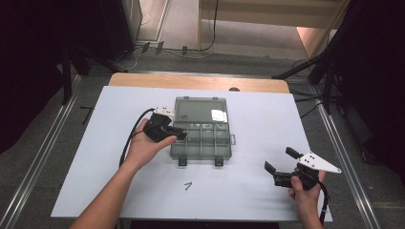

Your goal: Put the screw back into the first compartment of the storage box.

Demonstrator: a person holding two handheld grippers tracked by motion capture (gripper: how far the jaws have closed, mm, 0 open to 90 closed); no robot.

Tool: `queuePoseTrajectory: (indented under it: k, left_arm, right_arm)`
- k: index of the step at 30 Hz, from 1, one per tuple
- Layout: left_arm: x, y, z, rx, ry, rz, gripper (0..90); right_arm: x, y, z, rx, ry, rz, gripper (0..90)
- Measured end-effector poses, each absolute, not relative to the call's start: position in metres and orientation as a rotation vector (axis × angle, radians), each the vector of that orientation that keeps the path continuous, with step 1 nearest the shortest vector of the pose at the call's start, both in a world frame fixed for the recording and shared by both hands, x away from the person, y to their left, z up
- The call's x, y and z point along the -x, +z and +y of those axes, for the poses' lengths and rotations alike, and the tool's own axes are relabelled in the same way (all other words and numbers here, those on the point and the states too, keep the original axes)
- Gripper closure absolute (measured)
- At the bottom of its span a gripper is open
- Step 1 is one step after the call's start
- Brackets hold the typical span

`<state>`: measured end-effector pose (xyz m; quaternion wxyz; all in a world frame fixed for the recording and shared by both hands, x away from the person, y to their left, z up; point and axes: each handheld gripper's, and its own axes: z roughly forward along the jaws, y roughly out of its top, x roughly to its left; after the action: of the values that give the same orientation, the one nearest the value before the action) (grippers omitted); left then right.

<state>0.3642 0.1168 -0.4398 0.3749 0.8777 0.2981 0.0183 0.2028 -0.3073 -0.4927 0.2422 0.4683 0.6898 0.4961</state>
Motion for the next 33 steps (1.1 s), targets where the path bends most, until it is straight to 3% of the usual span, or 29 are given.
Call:
queuePoseTrajectory:
  k: [21, 33]
  left_arm:
    - [-0.320, -0.434, 0.114, -2.234, 0.007, 0.653, 71.3]
    - [-0.297, -0.453, 0.116, -2.240, -0.057, 0.638, 71.3]
  right_arm:
    - [-0.202, -0.492, -0.308, -1.282, 1.357, 1.880, 0.0]
    - [-0.201, -0.491, -0.307, -1.279, 1.354, 1.882, 0.0]
